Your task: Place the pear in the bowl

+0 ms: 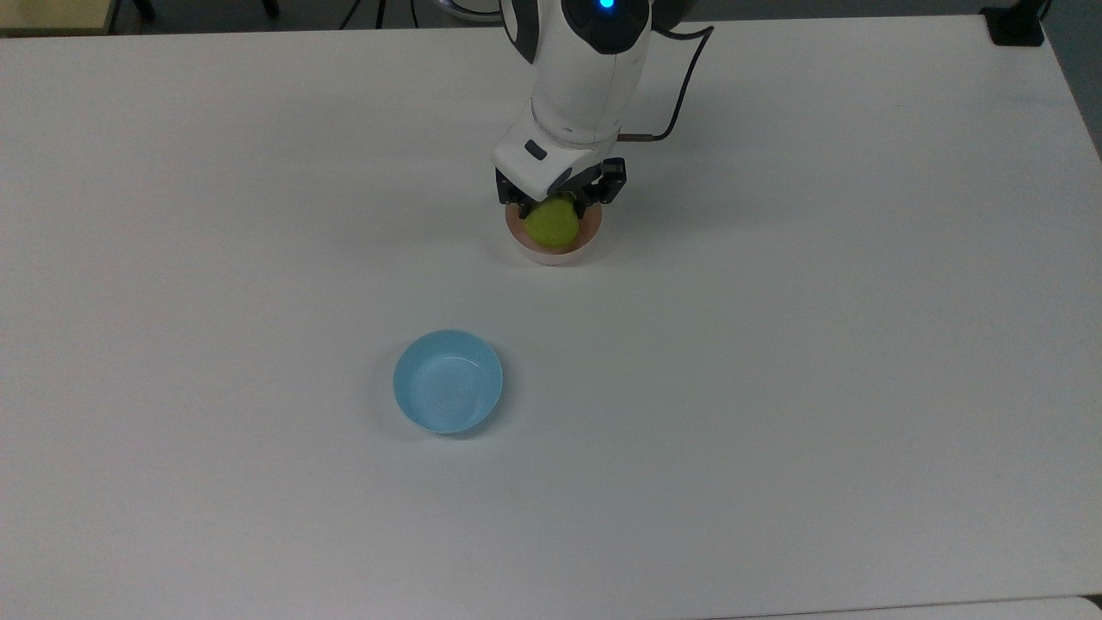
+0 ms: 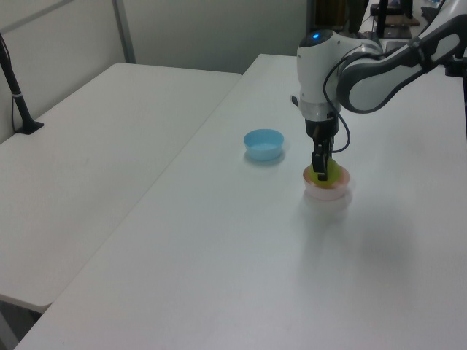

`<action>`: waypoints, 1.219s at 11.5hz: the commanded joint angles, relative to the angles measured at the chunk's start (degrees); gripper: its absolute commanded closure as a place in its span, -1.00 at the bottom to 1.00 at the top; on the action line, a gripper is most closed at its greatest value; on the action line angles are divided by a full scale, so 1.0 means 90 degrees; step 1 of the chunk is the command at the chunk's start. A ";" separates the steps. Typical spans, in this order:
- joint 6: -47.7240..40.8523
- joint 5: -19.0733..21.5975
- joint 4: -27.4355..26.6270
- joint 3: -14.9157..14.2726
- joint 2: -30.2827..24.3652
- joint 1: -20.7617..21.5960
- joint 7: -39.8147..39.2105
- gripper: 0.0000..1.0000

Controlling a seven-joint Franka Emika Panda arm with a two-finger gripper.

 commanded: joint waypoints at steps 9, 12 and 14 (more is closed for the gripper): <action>-0.1072 -0.0029 0.0512 -0.0169 -0.0822 -0.0117 -0.0210 -1.00; -0.1845 0.0077 0.1146 -0.0179 -0.1184 -0.0674 -0.0680 -1.00; -0.2429 0.0098 0.1644 -0.0189 -0.1272 -0.0957 -0.0690 -1.00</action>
